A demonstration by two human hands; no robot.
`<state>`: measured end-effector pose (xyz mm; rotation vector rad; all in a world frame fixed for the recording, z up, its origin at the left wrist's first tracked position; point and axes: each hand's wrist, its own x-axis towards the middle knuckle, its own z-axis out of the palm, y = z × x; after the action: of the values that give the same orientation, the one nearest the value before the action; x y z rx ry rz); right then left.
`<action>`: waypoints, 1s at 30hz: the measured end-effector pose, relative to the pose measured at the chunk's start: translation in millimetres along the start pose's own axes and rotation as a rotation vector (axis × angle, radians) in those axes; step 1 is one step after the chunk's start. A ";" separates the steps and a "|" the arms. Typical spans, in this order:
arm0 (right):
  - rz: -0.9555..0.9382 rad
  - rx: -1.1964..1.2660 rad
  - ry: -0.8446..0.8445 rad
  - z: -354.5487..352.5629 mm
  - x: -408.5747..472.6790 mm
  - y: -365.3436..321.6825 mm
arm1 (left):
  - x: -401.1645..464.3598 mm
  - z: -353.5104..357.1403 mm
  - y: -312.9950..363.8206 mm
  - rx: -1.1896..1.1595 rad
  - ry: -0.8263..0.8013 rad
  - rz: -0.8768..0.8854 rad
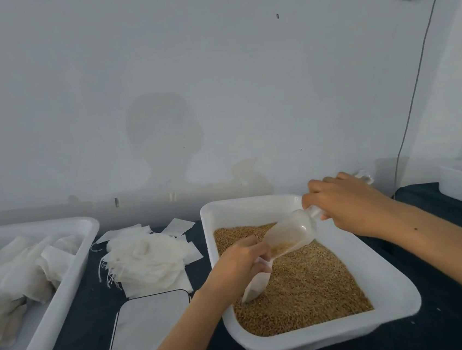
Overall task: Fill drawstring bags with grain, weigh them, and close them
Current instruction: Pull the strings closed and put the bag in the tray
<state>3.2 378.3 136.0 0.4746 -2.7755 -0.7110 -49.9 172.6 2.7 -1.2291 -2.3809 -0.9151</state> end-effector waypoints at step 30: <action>0.553 0.367 -0.361 91.7 6.9 -93.0 | -12.2 -49.8 -2.6 -0.257 0.450 -0.339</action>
<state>-7.7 337.3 12.2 -0.4040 -3.1525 -0.1679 -45.7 131.0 32.5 -0.6033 -2.1760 -1.4624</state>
